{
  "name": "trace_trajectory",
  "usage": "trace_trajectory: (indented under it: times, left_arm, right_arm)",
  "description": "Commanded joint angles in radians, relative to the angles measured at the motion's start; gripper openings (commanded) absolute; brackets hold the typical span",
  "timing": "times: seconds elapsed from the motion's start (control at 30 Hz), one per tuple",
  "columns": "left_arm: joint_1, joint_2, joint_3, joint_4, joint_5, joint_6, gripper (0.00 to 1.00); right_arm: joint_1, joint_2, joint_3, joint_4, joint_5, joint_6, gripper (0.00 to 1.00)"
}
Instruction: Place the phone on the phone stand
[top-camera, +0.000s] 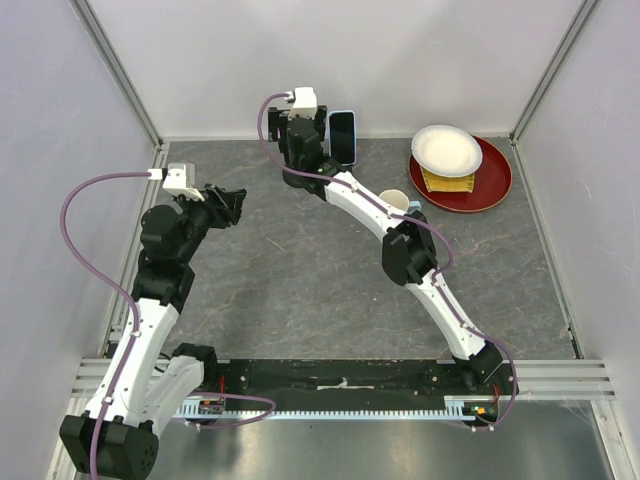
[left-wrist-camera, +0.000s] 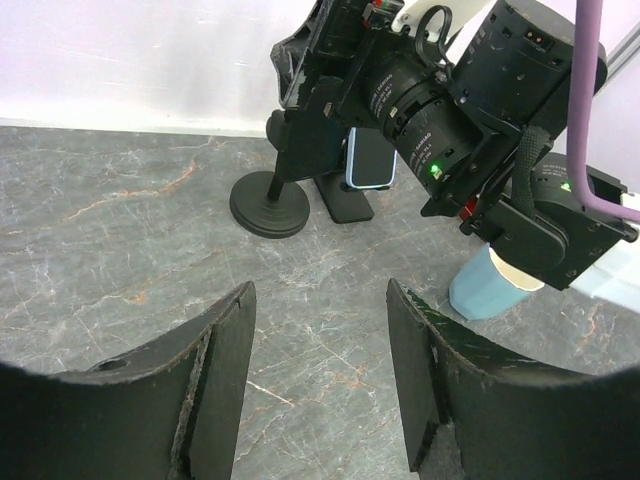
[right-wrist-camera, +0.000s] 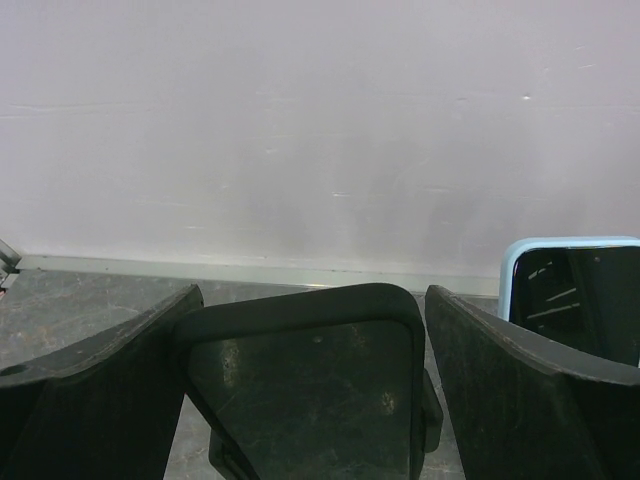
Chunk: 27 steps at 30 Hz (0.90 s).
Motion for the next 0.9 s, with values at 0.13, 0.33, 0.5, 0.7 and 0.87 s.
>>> trace_trajectory:
  times: [0.13,0.33,0.5,0.7,0.87]
  left_arm:
    - [0.008,0.006,0.032,0.033,0.027,-0.026,0.61]
    - [0.008,0.015,0.034,0.033,0.038,-0.031,0.61]
    - [0.014,0.024,0.035,0.041,0.058,-0.043,0.61]
    - [0.021,0.036,0.041,0.041,0.093,-0.06,0.6]
    - [0.021,0.038,0.041,0.049,0.113,-0.078,0.6]
  right_arm:
    - [0.011,-0.17,-0.041,-0.035,-0.025,-0.033,0.98]
    - [0.012,-0.245,-0.105,-0.056,-0.112,-0.053,0.98]
    - [0.012,-0.291,-0.104,-0.142,-0.214,-0.128,0.98]
    - [0.012,-0.404,-0.1,-0.467,-0.234,-0.242,0.98]
    - [0.012,-0.628,-0.267,-0.68,-0.231,-0.173,0.98]
